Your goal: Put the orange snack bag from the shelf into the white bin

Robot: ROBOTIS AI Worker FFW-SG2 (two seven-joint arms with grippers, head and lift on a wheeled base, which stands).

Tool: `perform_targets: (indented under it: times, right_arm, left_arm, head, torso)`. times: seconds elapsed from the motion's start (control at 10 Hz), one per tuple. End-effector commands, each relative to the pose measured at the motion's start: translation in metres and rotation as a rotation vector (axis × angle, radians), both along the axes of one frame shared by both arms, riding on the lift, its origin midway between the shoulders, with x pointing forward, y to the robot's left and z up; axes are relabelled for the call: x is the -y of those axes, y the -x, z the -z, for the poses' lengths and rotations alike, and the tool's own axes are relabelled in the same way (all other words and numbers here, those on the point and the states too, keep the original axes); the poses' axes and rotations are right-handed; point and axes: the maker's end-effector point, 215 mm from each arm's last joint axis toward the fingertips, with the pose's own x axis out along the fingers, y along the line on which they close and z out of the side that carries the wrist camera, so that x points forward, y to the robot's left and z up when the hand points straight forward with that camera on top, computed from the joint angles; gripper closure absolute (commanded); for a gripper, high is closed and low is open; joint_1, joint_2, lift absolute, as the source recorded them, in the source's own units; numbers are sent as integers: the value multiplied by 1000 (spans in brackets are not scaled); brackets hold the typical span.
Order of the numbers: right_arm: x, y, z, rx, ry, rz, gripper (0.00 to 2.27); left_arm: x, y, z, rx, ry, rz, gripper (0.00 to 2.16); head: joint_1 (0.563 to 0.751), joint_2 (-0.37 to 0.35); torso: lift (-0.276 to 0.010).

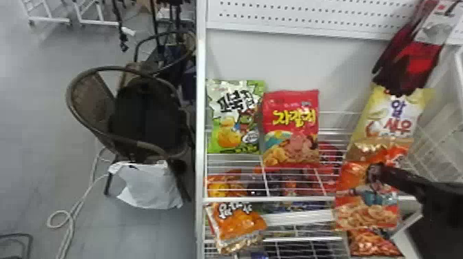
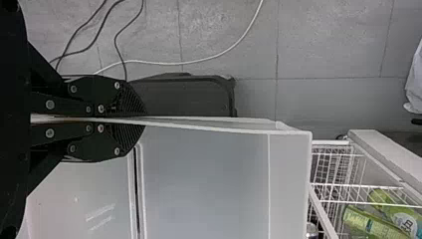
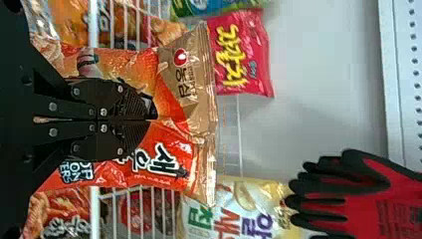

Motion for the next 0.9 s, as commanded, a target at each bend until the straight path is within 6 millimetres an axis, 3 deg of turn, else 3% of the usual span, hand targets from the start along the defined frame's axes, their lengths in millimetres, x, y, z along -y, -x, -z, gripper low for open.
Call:
perform_targets:
  times: [0.0, 0.5, 0.8]
  right_arm:
    - [-23, 20, 3, -26, -20, -31, 2256]
    - [-87, 76, 23, -159, -95, -117, 2256]
    - [-141, 86, 7, -129, -127, -222, 2256]
  left_arm:
    - [6, -3, 0, 4, 10, -3, 2135]
    - [6, -10, 3, 2, 6, -6, 2135]
    - [7, -15, 3, 4, 7, -8, 2135]
  head:
    - [695, -99]
    - [695, 18]
    - [695, 136]
  torso:
    - [1]
    - [1]
    - [1]
